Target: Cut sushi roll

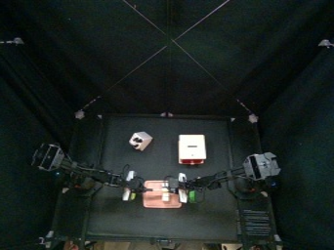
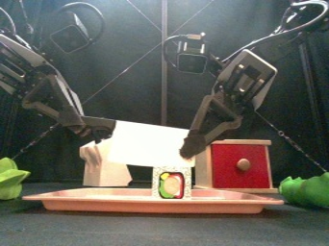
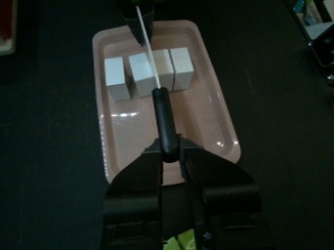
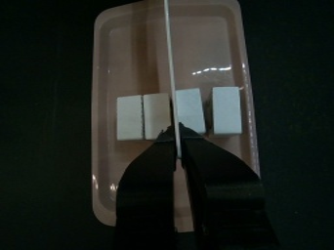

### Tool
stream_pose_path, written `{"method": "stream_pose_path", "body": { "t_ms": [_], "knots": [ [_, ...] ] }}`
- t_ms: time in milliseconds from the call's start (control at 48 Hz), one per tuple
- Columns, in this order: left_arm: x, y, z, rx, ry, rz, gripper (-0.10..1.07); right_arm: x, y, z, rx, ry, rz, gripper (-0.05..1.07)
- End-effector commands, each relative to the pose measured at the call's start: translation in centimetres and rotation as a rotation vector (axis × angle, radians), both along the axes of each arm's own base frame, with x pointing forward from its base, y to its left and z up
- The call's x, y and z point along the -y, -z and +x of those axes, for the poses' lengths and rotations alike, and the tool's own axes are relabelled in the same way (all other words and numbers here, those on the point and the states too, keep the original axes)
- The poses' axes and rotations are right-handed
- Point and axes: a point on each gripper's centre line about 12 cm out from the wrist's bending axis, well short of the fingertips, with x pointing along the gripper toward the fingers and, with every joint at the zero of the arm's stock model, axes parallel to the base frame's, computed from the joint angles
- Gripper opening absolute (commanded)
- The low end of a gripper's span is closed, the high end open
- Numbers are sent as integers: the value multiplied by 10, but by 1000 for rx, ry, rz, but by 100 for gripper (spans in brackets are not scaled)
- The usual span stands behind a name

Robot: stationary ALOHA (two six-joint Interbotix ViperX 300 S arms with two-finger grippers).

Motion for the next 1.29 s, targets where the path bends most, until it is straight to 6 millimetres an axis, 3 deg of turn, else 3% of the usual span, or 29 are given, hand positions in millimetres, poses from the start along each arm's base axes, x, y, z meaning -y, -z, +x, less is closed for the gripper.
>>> {"method": "stream_pose_path", "body": {
  "t_ms": [0,1271],
  "knots": [
    [5,2,-4,-13,24,4,45,-1,5,-7,-39,-2,-6,27],
    [13,32,-2,-135,49,32,45,-3,39,-3,-130,21,1,26]
  ]
}}
